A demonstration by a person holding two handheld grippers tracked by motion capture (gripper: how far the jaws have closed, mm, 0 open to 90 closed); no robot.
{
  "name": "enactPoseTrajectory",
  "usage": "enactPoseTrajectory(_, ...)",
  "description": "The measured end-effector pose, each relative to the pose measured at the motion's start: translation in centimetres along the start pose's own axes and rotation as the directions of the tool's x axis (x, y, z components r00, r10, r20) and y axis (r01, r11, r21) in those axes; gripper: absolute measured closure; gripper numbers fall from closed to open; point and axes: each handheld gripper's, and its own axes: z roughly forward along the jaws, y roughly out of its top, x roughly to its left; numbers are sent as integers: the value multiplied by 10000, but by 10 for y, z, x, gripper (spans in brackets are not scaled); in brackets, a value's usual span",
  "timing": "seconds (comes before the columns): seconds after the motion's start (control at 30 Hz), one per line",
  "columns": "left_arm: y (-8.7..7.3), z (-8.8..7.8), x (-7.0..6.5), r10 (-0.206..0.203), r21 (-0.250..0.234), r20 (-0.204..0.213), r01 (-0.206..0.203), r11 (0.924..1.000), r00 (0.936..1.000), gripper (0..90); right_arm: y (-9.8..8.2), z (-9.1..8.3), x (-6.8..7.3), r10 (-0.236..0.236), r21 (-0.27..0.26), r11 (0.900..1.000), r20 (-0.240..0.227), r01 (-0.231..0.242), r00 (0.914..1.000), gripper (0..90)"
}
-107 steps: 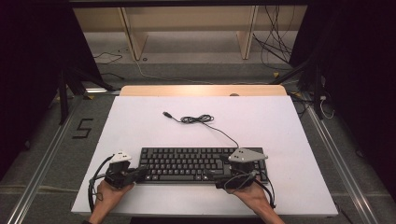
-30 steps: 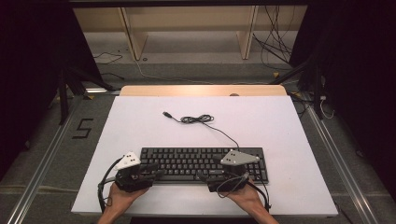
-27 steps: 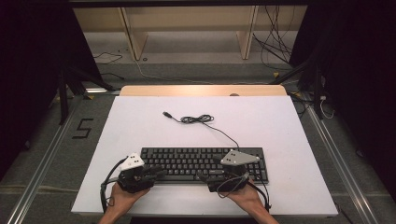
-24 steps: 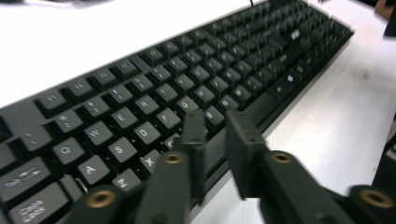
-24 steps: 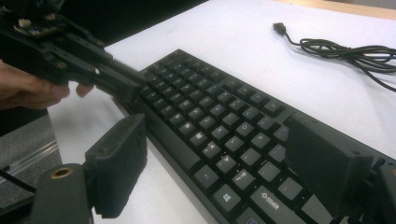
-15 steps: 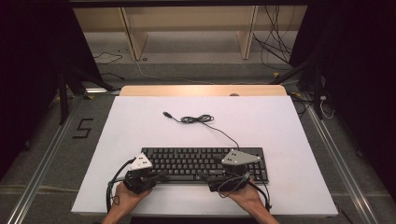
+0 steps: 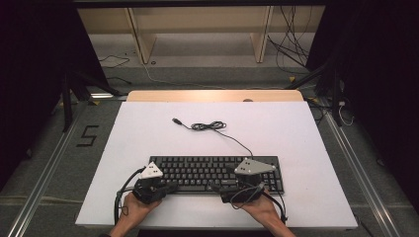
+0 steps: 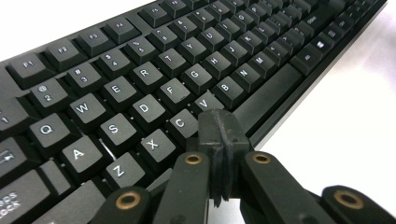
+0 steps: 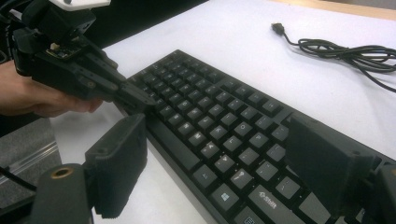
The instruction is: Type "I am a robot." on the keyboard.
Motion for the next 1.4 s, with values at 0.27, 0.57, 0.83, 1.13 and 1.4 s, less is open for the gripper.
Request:
enactPoseTrajectory(0.27, 1, -1, -1, 156, 6, -126, -156, 9999, 9998, 893, 0, -1, 0, -44, -10, 10000, 17, 44, 10000, 219)
enactPoseTrajectory(0.57, 5, -17, 2, -122, -949, 4, 122, 9954, 9999, 813, 0, -2, -1, -3, -72, 10000, 38, 4, 10000, 219)
enactPoseTrajectory(0.83, 7, -29, 8, -493, -1777, 187, 519, 9827, 9986, 609, 0, -3, 0, -14, -113, 9999, 37, 14, 10000, 218)
enactPoseTrajectory(1.13, 9, -36, 16, -1409, -2297, -278, 1309, 9644, 9896, 339, 0, -3, -1, -2, -169, 9999, 49, 3, 10000, 215)
enactPoseTrajectory(1.4, 8, -45, 28, -2076, -2760, -588, 1840, 9434, 9764, 297, 0, -3, 0, -16, -149, 9999, 40, 17, 10000, 214)
